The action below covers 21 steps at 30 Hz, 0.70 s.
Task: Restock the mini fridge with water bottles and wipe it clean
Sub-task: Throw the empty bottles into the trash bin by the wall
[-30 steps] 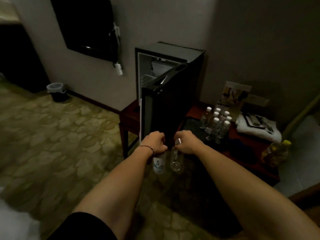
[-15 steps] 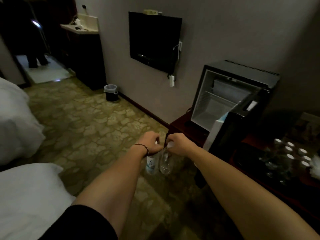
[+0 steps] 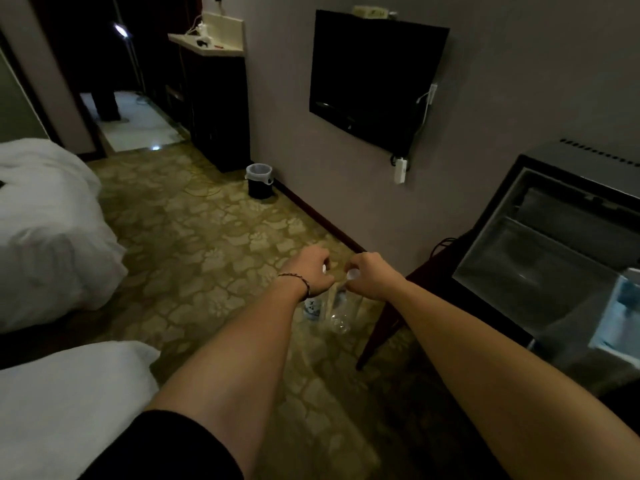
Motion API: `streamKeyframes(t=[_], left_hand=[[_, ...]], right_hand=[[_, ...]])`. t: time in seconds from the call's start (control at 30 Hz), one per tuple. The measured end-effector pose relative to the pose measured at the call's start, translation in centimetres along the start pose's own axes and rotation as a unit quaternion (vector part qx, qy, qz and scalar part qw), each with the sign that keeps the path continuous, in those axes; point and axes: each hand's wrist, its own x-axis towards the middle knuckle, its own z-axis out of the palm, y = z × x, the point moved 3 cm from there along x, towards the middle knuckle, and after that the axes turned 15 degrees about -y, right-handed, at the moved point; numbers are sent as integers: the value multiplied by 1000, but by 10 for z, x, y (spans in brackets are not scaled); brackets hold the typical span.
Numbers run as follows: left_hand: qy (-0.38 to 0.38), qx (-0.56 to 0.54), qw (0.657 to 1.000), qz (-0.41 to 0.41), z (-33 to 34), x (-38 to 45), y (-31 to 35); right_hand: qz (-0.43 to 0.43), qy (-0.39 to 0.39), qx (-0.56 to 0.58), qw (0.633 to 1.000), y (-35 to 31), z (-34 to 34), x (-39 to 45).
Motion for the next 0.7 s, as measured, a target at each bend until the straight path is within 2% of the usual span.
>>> streamKeyframes(t=[0.2,0.43,0.7], left_hand=[[-14,-11,999,-29,-27,82,-54],[-4,-7,998,-58,-84,209,-128],[9,-35,997,-66,-133,338,-212]], right_hand=[[-25,-14,-26,999,-3,-33,112],[-38,-18,-35,999,2,-102,269],[1,-45,-12,999,11,-153,427]])
